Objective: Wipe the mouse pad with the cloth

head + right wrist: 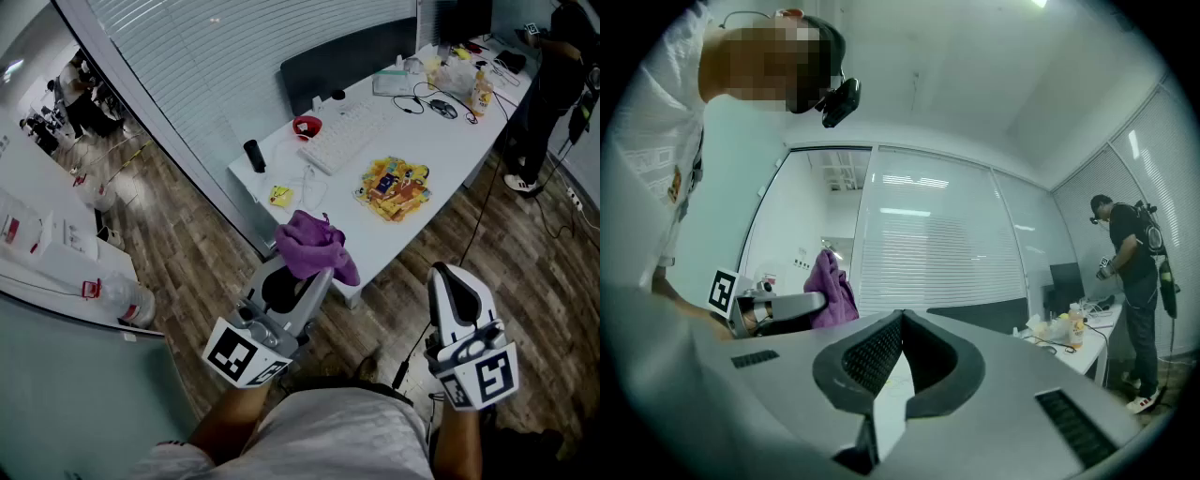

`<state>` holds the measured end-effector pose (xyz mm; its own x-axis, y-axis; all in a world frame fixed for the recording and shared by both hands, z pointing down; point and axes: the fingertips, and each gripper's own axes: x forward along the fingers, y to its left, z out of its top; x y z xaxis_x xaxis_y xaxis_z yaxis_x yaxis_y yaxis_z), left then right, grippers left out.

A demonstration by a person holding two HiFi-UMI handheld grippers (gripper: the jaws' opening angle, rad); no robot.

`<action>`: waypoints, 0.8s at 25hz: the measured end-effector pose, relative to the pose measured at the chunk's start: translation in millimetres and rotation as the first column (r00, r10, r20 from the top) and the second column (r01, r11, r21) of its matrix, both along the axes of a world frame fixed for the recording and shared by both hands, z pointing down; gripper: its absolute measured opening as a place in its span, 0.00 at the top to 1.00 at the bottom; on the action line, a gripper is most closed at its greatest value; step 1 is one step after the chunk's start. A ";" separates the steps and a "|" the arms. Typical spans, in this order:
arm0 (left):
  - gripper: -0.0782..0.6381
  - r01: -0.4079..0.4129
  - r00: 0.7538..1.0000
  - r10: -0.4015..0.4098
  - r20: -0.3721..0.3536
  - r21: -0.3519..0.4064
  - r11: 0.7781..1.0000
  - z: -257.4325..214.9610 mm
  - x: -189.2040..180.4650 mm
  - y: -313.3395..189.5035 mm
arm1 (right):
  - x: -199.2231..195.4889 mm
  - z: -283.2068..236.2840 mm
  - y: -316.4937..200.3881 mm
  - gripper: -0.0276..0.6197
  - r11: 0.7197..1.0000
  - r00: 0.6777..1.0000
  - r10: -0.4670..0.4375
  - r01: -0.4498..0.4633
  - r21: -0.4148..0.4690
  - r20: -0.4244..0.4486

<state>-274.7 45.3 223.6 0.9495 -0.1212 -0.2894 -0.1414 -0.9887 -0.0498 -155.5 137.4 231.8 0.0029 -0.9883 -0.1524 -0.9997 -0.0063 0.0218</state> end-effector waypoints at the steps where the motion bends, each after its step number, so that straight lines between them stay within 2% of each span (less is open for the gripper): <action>1: 0.78 0.001 1.000 -0.001 -0.001 0.000 1.000 -0.8 -0.1 0.3 | -0.2 -0.9 0.3 0.94 1.000 1.000 -0.001 0.001 0.000 0.000; 12: 0.78 0.012 1.000 -0.012 0.002 0.001 1.000 -3.0 2.0 5.5 | 2.0 -4.6 4.0 0.94 1.000 1.000 -0.019 0.018 0.018 0.021; 20: 0.78 0.025 1.000 -0.025 0.015 -0.003 1.000 0.9 15.9 11.8 | 17.8 -0.3 11.3 0.94 0.999 0.999 -0.027 0.026 0.018 0.035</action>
